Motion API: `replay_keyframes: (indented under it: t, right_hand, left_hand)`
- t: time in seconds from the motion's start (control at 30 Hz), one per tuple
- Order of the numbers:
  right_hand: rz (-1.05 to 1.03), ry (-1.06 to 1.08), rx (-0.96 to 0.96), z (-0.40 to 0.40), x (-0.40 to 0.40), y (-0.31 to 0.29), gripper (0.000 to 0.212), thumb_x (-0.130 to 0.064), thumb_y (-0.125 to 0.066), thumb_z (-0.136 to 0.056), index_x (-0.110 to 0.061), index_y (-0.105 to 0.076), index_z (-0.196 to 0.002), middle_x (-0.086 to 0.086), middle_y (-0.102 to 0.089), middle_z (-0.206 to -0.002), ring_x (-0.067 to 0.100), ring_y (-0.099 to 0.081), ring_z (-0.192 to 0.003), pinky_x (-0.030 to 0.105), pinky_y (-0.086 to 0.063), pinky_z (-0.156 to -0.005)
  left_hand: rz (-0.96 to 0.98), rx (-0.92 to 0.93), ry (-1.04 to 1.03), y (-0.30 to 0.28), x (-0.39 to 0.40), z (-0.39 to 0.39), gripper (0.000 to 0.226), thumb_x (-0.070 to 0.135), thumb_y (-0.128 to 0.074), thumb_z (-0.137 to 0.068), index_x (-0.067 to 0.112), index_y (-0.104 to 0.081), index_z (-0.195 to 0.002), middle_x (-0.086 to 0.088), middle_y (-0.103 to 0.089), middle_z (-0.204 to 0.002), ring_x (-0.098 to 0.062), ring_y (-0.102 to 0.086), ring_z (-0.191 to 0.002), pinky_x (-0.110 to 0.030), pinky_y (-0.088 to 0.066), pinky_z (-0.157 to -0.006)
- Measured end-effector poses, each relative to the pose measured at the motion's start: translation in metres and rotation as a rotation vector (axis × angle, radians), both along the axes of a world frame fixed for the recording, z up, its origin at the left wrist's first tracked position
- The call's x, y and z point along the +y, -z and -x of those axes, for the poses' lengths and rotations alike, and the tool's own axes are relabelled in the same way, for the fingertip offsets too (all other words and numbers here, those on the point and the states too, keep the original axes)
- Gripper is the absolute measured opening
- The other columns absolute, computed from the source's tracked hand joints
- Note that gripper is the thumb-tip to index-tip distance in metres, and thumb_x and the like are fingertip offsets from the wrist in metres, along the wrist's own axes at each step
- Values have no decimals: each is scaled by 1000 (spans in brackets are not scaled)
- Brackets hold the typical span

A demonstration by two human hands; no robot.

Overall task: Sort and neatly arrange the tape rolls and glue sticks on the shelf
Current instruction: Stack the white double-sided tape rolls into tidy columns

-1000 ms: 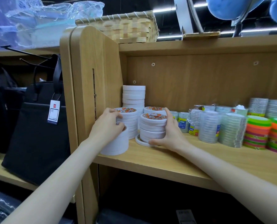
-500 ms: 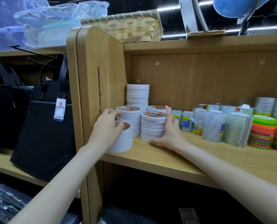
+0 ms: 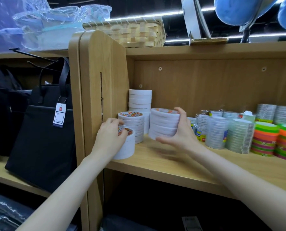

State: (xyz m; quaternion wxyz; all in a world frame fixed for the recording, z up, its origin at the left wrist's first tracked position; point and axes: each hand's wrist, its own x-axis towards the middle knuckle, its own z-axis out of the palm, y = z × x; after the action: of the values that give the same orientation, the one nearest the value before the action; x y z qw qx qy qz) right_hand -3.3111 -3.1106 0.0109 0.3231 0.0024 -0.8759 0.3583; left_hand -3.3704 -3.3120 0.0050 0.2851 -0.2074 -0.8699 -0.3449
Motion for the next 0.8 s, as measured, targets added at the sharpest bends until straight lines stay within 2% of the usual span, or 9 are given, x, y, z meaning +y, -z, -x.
replay_keyframes:
  t: [0.13, 0.27, 0.37, 0.43, 0.53, 0.6, 0.67, 0.73, 0.8]
  right_hand:
    - [43, -61, 111, 16, -2, -46, 111, -21, -86, -60, -28, -13, -143, 2, -32, -123, 11, -38, -108, 23, -32, -98]
    - [45, -176, 86, 49, -22, -74, 117, -25, -86, -61, -29, -4, -145, 5, -31, -126, 15, -38, -112, 35, -34, -105]
    - [15, -236, 19, 75, -43, -61, 121, -23, -86, -63, -27, 0, -147, 11, -27, -136, 20, -34, -122, 34, -27, -110]
    - [7, -258, 22, 85, -52, -49, 121, -25, -85, -64, -26, 2, -148, 13, -20, -143, 21, -27, -131, 35, -21, -114]
    - [56, -268, 56, 90, -55, -42, 120, -25, -83, -67, -26, 6, -148, 11, -16, -145, 18, -25, -133, 23, -17, -107]
    - [76, -252, 102, 91, -57, -37, 120, -25, -81, -70, -21, 10, -148, 11, -14, -145, 18, -25, -132, 16, -16, -99]
    - [50, -239, 128, 94, -62, -32, 120, -28, -79, -72, -18, 15, -147, 12, -10, -147, 19, -23, -134, 16, -15, -100]
    - [43, -246, 110, 96, -63, -31, 121, -31, -78, -73, -17, 18, -146, 11, -8, -149, 19, -21, -136, 22, -16, -106]
    - [43, -260, 77, 96, -56, -33, 119, -35, -77, -73, -18, 13, -148, 9, -11, -151, 18, -20, -137, 29, -15, -112]
  left_hand:
    - [-29, 0, 9, 1, -2, -1, 33, 15, -50, -91, 9, -53, -123, -4, -49, -126, -19, -43, -117, -18, -27, -86]
    - [3, -37, 25, -6, -3, -3, 44, 16, -50, -90, 10, -43, -133, -3, -43, -138, -20, -40, -125, -24, -29, -96]
    - [22, -73, 37, -13, -5, -8, 44, 15, -49, -91, 8, -41, -133, -6, -42, -139, -22, -39, -126, -27, -30, -94]
    - [18, -91, 49, -17, -8, -9, 48, 15, -49, -92, 6, -37, -137, -8, -40, -142, -23, -37, -130, -29, -30, -101]
    - [7, -93, 81, -19, -9, -6, 55, 16, -50, -92, 6, -30, -143, -7, -38, -145, -21, -35, -133, -29, -30, -105]
    - [-8, -113, 118, -21, -6, 0, 55, 15, -51, -90, 4, -33, -141, -11, -46, -139, -22, -42, -129, -30, -34, -103]
    - [-38, -143, 144, -23, -5, 7, 51, 19, -52, -84, 5, -44, -132, -14, -58, -125, -25, -54, -118, -34, -41, -98]
    - [-41, -171, 156, -24, -4, 11, 47, 18, -53, -82, 4, -48, -126, -16, -63, -116, -29, -57, -113, -38, -45, -96]
    - [-46, -168, 178, -24, -4, 13, 46, 11, -53, -84, 3, -46, -129, -15, -63, -111, -30, -56, -113, -37, -44, -95]
